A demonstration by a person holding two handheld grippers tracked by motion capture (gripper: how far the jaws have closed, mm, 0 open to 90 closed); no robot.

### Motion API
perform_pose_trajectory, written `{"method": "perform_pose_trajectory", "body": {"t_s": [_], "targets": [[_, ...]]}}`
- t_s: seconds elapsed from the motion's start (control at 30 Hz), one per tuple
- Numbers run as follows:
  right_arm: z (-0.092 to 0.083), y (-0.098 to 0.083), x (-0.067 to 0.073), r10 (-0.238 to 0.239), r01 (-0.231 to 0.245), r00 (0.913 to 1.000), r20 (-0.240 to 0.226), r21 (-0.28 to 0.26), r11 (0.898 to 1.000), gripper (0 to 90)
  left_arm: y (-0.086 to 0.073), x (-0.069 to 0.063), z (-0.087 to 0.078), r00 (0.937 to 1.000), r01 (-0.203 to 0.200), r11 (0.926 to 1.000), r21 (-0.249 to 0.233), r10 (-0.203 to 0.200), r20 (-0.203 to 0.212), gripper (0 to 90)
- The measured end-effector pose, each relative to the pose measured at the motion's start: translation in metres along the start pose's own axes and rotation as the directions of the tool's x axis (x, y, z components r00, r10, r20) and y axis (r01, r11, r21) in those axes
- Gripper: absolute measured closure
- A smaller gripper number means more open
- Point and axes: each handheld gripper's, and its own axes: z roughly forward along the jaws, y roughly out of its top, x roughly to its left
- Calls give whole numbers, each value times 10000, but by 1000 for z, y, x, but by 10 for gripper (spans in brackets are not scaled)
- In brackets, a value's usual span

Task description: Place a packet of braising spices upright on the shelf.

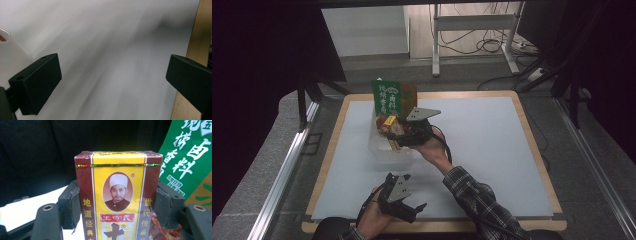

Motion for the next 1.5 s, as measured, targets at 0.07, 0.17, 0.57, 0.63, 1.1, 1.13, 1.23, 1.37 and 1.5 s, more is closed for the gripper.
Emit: {"method": "perform_pose_trajectory", "body": {"t_s": [0.07, 0.17, 0.57, 0.63, 1.1, 1.13, 1.23, 1.37, 1.5], "targets": [[-2, 0, 1, -70, 69, 10000, 41, 41, 10000, 320, 0, 0, 0, 10000, -9, 10000, -1, 9, -12, 0], [-5, -2, 2, -3, 3, 9999, 121, 42, 10000, 320, 0, 0, 0, 10000, -11, 10000, 0, 11, -7, 0], [-5, 4, 8, 233, -261, 9981, 563, 494, 9984, 320, 0, 0, 0, 10000, -23, 10000, 27, 23, -17, 0], [-4, 6, 10, 412, -454, 9963, 759, 538, 9975, 320, 0, 0, 0, 10000, -27, 10000, 21, 27, -21, 0], [7, -16, 7, 626, -723, 9929, 1013, 943, 9929, 321, 0, -1, 1, 10000, -64, 10000, 56, 64, -10, 0], [7, -19, 7, 489, -586, 9940, 975, 986, 9934, 322, 0, -1, 1, 10000, -66, 10000, 62, 66, -5, 0], [8, -25, 8, 390, -482, 9946, 967, 944, 9944, 324, 0, -2, 1, 9999, -124, 9999, 119, 124, -25, 1], [9, -34, 8, 480, -595, 9933, 1055, 1088, 9923, 326, 0, -2, 2, 9999, -140, 9998, 118, 140, 1, 0], [11, -41, 10, 289, -439, 9923, 1201, 1246, 9912, 324, 0, -3, 2, 9999, -151, 9998, 124, 151, 1, 1]]}}
